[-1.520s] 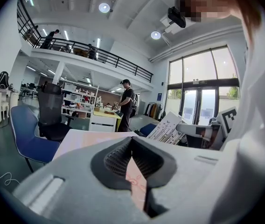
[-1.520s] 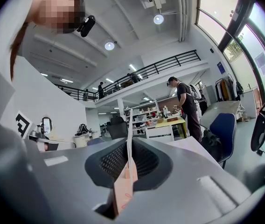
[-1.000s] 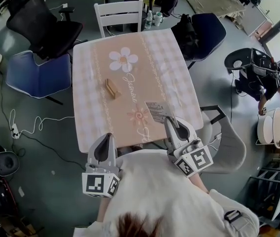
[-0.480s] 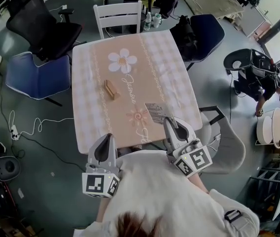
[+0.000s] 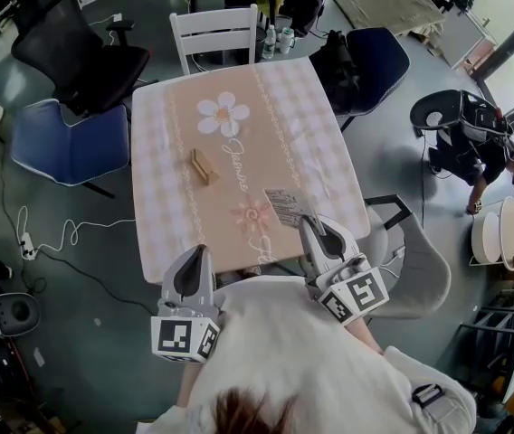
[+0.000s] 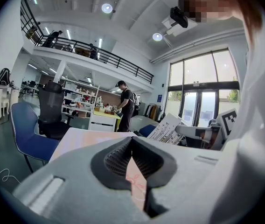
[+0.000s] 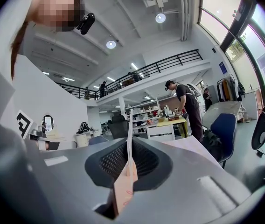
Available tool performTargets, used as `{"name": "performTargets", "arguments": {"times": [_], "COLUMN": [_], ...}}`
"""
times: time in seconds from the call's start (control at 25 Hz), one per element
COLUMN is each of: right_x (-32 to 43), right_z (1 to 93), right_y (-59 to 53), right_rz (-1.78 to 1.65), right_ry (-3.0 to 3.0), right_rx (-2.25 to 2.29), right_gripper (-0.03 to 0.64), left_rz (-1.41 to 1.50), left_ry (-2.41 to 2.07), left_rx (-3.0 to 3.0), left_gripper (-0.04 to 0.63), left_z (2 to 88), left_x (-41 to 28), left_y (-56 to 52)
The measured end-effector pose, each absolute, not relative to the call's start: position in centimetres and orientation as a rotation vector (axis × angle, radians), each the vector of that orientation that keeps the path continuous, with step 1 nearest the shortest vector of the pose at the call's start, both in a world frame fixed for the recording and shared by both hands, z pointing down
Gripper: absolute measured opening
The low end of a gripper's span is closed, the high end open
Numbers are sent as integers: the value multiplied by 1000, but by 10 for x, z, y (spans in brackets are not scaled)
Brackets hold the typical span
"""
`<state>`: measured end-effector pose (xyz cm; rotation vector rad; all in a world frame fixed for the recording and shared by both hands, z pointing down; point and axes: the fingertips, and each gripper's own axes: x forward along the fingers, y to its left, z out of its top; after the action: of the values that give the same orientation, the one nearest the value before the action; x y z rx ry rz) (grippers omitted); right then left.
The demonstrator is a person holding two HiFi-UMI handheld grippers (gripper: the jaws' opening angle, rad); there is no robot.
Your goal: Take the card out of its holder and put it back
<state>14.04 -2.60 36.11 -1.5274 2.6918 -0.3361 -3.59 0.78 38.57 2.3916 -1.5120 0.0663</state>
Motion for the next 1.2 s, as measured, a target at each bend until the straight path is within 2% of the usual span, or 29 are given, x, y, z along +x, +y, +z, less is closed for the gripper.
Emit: {"name": "performTargets", "arguments": {"times": [0.92, 1.2], "right_x": [149, 155], "right_z": [360, 359], "right_y": [-17, -16], "right_rz": [-350, -348], "right_ry": [2677, 2647], "right_rx": [-1531, -1562], "right_gripper": [15, 15], "left_rz": [70, 118], "left_ry": [-1514, -1406], "left_rx": [2390, 2488], "left_gripper": [0, 0], "left_z": [385, 383], "left_x": [-30, -8], "left_y": [17, 16]}}
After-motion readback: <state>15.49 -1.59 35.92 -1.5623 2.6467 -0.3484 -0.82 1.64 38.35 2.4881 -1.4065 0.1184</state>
